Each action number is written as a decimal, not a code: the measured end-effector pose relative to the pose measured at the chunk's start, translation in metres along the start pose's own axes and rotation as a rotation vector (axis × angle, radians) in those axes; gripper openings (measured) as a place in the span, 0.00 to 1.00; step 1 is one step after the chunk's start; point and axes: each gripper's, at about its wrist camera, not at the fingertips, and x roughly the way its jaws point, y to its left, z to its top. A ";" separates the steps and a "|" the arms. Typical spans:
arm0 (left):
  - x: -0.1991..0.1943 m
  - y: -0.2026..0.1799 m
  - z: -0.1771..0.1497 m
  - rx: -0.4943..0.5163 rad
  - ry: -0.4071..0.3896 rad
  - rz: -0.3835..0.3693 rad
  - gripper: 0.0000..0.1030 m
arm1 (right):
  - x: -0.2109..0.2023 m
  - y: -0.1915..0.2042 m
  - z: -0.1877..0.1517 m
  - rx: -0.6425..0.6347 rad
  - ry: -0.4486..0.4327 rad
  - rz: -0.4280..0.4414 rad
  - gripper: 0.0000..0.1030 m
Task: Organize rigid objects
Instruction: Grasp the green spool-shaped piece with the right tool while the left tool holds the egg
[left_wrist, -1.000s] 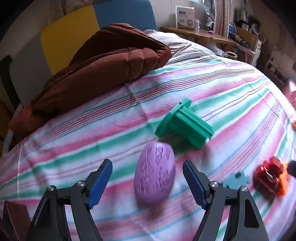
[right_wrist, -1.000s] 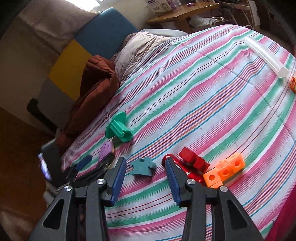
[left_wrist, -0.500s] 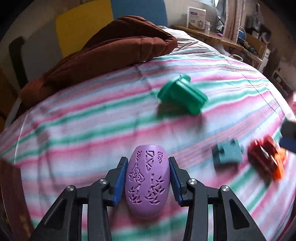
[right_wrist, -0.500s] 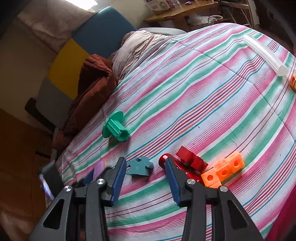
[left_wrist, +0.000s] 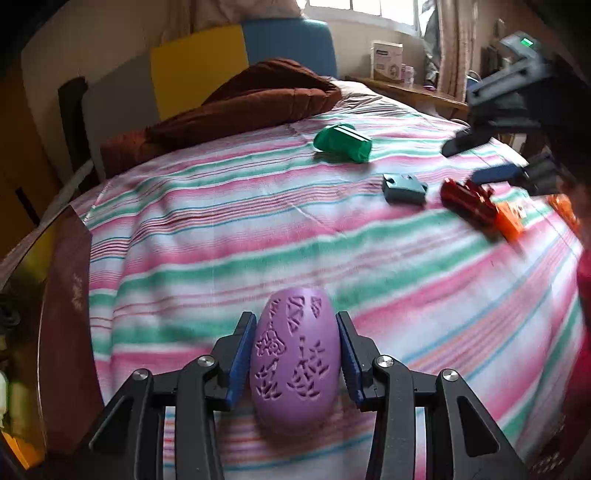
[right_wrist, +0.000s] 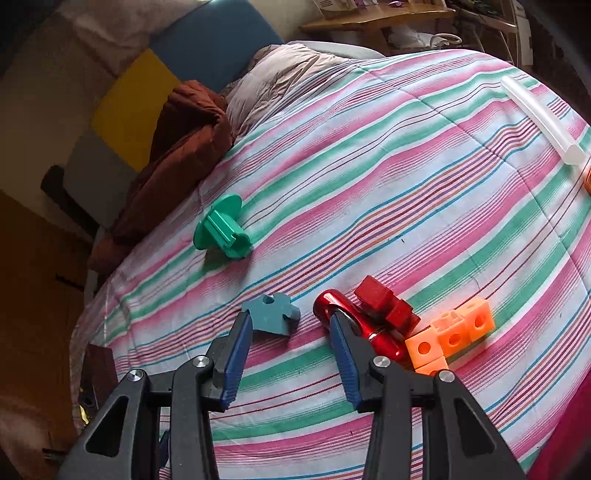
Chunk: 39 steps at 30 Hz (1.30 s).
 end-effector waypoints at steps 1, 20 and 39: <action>0.000 0.000 -0.002 0.008 -0.012 0.000 0.43 | 0.000 0.001 0.000 -0.006 -0.001 -0.005 0.43; 0.001 0.003 -0.006 -0.009 -0.069 -0.034 0.43 | 0.016 0.025 -0.009 -0.146 0.033 -0.065 0.43; 0.004 0.006 -0.005 -0.053 -0.071 -0.070 0.43 | 0.116 0.137 0.070 -0.603 0.169 -0.266 0.43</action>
